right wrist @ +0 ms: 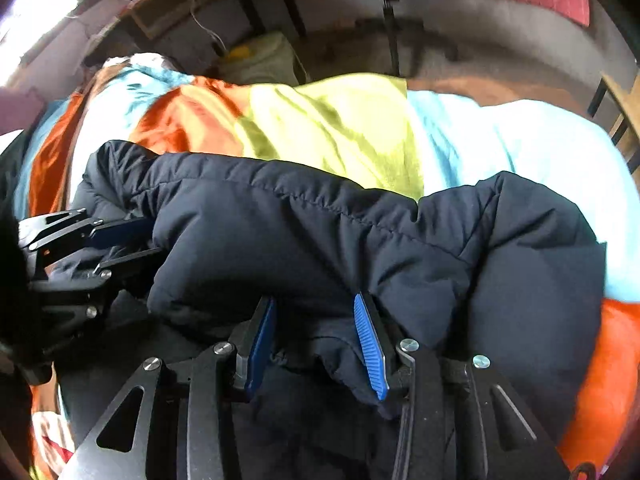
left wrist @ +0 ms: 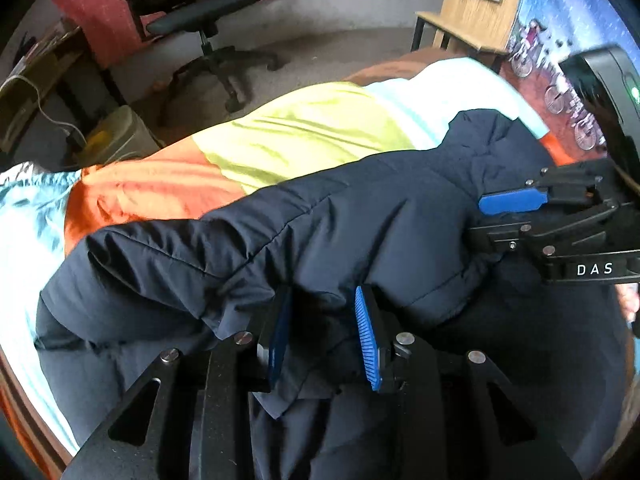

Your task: Fold large clothes

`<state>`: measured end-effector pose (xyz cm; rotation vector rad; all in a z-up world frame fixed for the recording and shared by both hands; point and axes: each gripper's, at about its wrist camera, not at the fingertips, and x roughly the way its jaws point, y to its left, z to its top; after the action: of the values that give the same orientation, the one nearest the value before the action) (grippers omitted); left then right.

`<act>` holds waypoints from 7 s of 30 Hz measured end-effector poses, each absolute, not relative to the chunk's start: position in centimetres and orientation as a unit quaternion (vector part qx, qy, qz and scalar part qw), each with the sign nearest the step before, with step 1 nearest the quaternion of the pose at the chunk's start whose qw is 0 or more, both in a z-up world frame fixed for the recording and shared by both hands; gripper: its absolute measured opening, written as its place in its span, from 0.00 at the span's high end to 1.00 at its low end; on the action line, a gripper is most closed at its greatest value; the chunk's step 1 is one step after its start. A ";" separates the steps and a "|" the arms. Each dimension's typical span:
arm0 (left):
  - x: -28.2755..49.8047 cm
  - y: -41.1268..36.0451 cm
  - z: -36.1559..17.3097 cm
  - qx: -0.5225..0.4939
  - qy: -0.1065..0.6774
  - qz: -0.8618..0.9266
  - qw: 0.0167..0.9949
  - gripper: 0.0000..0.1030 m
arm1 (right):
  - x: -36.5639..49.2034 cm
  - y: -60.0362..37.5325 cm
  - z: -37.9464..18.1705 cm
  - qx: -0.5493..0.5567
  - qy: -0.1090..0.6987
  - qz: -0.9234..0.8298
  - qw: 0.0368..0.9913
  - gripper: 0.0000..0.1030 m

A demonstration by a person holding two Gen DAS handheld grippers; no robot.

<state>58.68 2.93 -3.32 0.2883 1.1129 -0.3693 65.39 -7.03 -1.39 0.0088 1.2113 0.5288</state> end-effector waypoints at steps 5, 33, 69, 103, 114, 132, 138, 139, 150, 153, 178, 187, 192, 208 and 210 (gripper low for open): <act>58.3 3.7 -5.9 0.120 0.488 -0.160 0.850 0.73 | 66.3 -6.2 -3.3 -0.023 0.553 0.232 0.800 0.63; 55.9 6.7 -3.8 0.047 0.474 -0.164 0.864 0.72 | 63.9 -5.1 -1.5 -0.009 0.500 0.267 0.824 0.63; 39.9 8.1 7.3 -0.060 0.359 -0.084 0.928 0.24 | 48.0 -15.0 6.2 0.074 0.357 0.200 0.910 0.09; 19.0 5.5 11.1 0.015 0.301 -0.079 0.950 0.03 | 27.3 -14.0 9.7 0.061 0.299 0.230 0.924 0.00; 14.5 5.2 8.6 0.039 0.311 -0.069 0.947 0.03 | 21.7 -14.7 7.5 0.047 0.309 0.229 0.922 0.00; 10.8 4.5 2.8 0.056 0.380 -0.070 0.920 0.03 | 16.8 -14.9 2.7 0.005 0.361 0.238 0.902 0.00; 10.1 5.0 1.0 0.068 0.402 -0.065 0.911 0.03 | 16.0 -15.4 1.3 -0.006 0.380 0.239 0.894 0.00; 9.9 5.1 0.6 0.072 0.409 -0.064 0.908 0.03 | 15.9 -15.5 1.1 -0.006 0.384 0.239 0.892 0.00; 7.3 5.9 -2.1 0.120 0.441 -0.083 0.886 0.03 | 14.9 -15.5 -1.4 -0.028 0.433 0.255 0.864 0.00; 6.9 6.1 -2.6 0.139 0.446 -0.088 0.880 0.03 | 14.6 -15.2 -2.0 -0.039 0.446 0.258 0.856 0.00; 6.5 6.1 -9.2 0.283 0.459 -0.051 0.841 0.03 | 14.8 -14.1 -7.0 -0.165 0.528 0.256 0.793 0.00; 7.1 6.6 -9.4 0.313 0.435 -0.040 0.843 0.03 | 14.3 -12.6 -8.9 -0.243 0.528 0.259 0.772 0.00; 7.3 6.3 -9.7 0.325 0.433 -0.031 0.841 0.14 | 12.6 -11.5 -9.9 -0.279 0.496 0.236 0.787 0.02; 8.0 7.7 -5.8 0.298 0.392 -0.012 0.870 0.89 | 5.5 -8.2 -7.6 -0.334 0.373 0.207 0.840 0.74; 8.0 7.6 -4.6 0.291 0.380 -0.014 0.878 0.90 | 5.2 -8.3 -6.8 -0.334 0.359 0.201 0.848 0.74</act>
<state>8.04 7.56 -4.59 0.6063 0.7929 -0.0290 5.20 -8.32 -6.75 -0.7043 0.7565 0.4237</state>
